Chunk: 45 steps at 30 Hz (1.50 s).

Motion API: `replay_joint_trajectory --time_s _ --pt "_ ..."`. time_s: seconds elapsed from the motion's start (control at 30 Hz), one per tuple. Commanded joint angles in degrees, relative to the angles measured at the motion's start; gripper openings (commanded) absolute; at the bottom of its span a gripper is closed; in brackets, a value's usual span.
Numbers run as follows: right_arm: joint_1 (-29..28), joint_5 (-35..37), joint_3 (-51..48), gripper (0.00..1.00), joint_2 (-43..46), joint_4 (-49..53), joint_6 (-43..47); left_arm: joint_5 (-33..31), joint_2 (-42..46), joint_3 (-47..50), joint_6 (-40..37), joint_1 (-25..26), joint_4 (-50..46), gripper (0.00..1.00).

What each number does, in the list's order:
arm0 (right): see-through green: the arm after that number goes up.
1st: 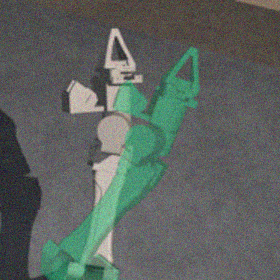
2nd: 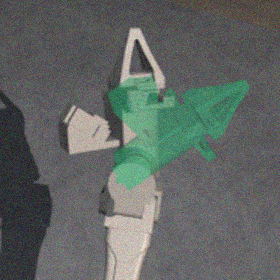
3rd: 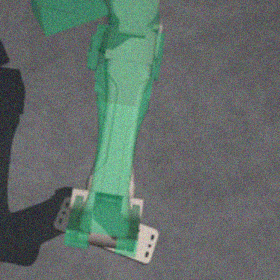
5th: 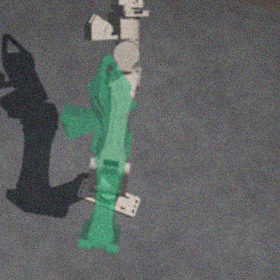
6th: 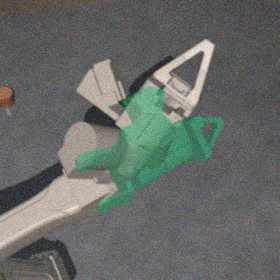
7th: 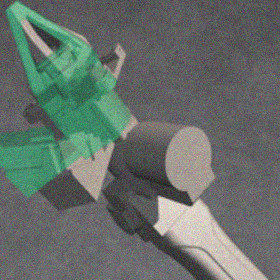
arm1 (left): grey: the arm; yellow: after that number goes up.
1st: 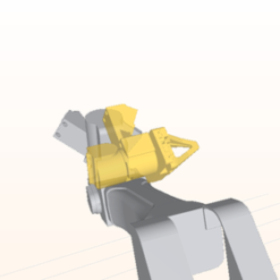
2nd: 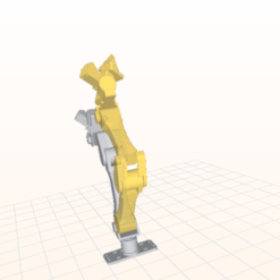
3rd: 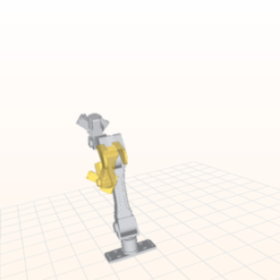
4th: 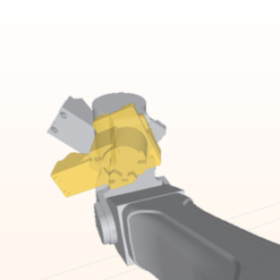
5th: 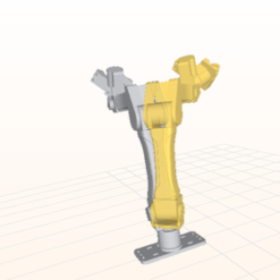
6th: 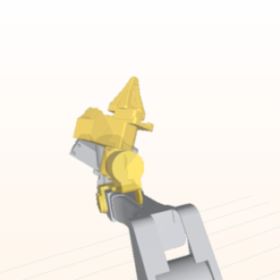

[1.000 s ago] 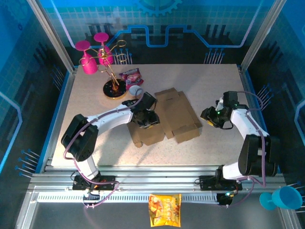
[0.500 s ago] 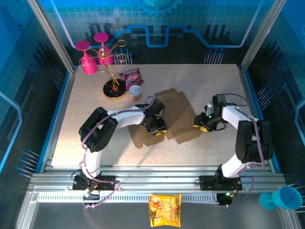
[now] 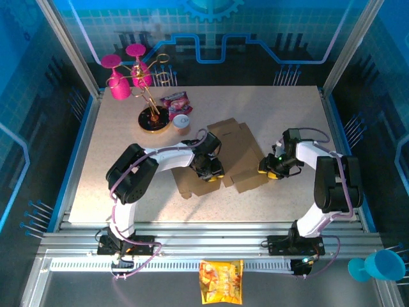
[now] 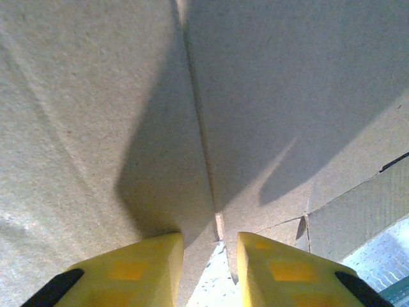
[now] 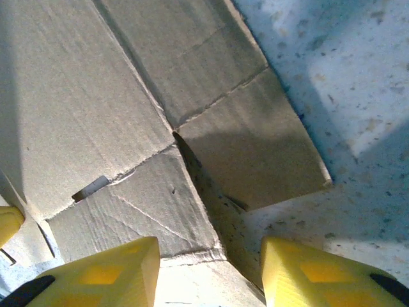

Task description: Fold the paper box

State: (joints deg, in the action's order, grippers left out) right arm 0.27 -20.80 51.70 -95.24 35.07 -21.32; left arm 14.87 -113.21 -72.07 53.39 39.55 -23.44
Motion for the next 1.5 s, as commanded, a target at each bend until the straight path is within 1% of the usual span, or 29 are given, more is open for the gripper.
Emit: replay_joint_trajectory --time_s 0.0,0.17,0.33,0.5,0.63,0.77,0.93,1.03,1.1,1.17,1.23,1.47 --pt "-0.8 -3.0 -0.3 0.44 0.3 0.4 0.8 -1.3 -2.9 0.2 -2.0 0.3 -2.4 0.30" --pt "-0.8 -5.7 -0.1 0.40 1.4 0.3 -0.4 -1.6 -3.2 -0.8 -2.5 0.3 -3.2 0.30" --pt "-0.5 -6.7 0.1 0.37 5.0 1.0 -2.4 -1.8 -3.4 -1.5 -2.8 0.3 -3.8 0.30" --pt "-0.1 -8.6 -0.2 0.37 7.8 1.2 -4.5 -1.9 -3.5 -1.9 -3.1 0.2 -4.1 0.30" --pt "0.8 -10.5 -0.3 0.37 8.1 1.6 -4.9 -2.0 -3.5 -2.2 -3.3 0.2 -4.6 0.30" --pt "1.2 -10.2 -0.5 0.37 9.6 2.8 -4.5 -2.1 -3.5 -2.7 -3.8 0.2 -5.2 0.30" --pt "1.3 -6.6 -0.5 0.37 11.7 3.8 -3.2 -2.1 -3.4 -2.8 -4.1 0.2 -5.7 0.30" --pt "2.7 -1.8 0.4 0.41 11.0 4.1 -2.3 -2.2 -3.5 -2.9 -4.5 0.2 -6.2 0.30" --pt "4.0 1.6 1.1 0.46 10.2 3.1 -2.1 -2.2 -3.5 -2.6 -4.7 0.3 -6.4 0.30" --pt "5.3 3.0 2.8 0.50 8.2 2.1 -1.9 -2.4 -3.5 -2.2 -4.8 0.3 -6.7 0.30" --pt "5.9 2.7 5.5 0.53 5.1 1.7 -1.8 -2.6 -3.3 -1.8 -5.0 0.2 -7.0 0.30" --pt "4.7 0.2 15.4 0.54 -8.8 1.7 -1.5 -3.9 -2.2 0.1 -6.3 0.2 -8.3 0.30"
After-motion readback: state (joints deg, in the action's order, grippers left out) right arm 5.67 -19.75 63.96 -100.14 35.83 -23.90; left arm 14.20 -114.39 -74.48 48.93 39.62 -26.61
